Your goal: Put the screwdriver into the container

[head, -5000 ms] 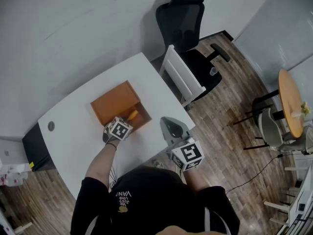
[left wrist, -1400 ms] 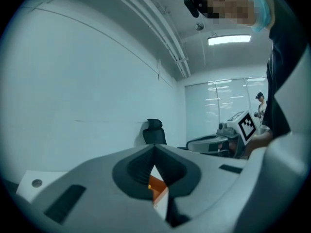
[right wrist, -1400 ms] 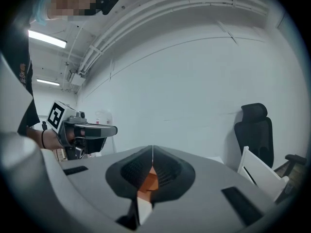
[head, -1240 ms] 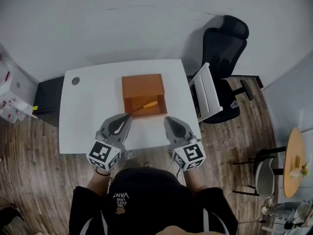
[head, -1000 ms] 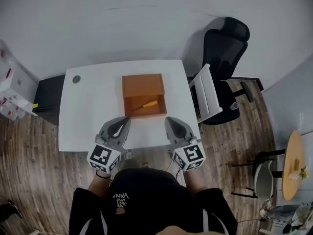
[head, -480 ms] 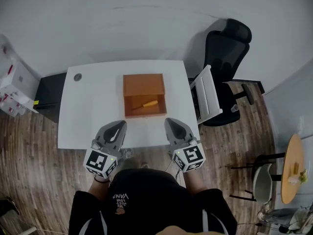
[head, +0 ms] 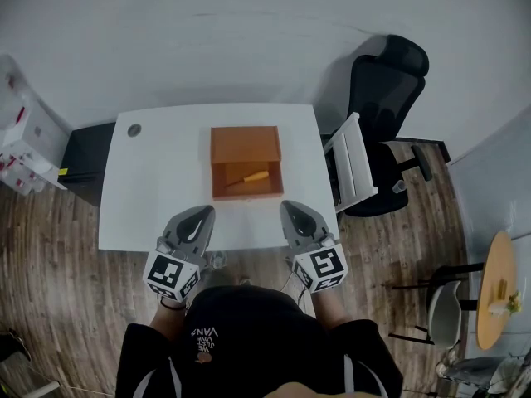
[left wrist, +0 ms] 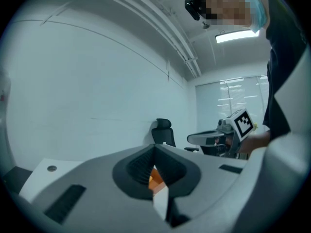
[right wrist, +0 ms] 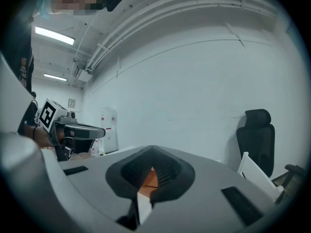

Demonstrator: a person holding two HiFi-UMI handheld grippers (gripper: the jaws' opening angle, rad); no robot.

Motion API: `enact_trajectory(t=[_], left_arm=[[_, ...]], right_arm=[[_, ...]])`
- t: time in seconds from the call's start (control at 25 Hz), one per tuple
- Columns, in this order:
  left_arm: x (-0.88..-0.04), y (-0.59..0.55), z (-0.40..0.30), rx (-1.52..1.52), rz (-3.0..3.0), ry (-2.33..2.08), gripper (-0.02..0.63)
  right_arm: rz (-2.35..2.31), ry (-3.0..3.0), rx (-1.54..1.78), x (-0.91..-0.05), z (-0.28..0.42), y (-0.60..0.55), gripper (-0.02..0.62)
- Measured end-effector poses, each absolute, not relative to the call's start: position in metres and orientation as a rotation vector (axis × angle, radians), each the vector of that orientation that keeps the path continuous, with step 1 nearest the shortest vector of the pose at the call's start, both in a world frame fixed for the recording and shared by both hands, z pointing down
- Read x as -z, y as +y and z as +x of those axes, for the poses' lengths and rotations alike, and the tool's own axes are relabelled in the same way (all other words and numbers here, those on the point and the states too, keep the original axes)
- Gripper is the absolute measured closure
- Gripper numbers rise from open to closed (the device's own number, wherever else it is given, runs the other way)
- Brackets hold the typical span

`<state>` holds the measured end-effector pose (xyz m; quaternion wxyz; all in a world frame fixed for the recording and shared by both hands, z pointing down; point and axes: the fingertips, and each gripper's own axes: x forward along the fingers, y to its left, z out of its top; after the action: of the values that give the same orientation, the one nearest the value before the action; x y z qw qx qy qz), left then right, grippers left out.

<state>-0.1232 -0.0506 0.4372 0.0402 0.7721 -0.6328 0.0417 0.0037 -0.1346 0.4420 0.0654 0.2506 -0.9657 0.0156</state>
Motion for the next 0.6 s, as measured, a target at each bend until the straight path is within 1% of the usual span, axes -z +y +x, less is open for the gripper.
enact_trajectory(t=[0.6], left_arm=[[-0.4405, -0.0509, -0.1217, -0.133, 2.356, -1.933, 0.591]], right_arm=[[0.761, -2.915, -0.047, -0.4409, 0.0059, -0.1355, 0.584]])
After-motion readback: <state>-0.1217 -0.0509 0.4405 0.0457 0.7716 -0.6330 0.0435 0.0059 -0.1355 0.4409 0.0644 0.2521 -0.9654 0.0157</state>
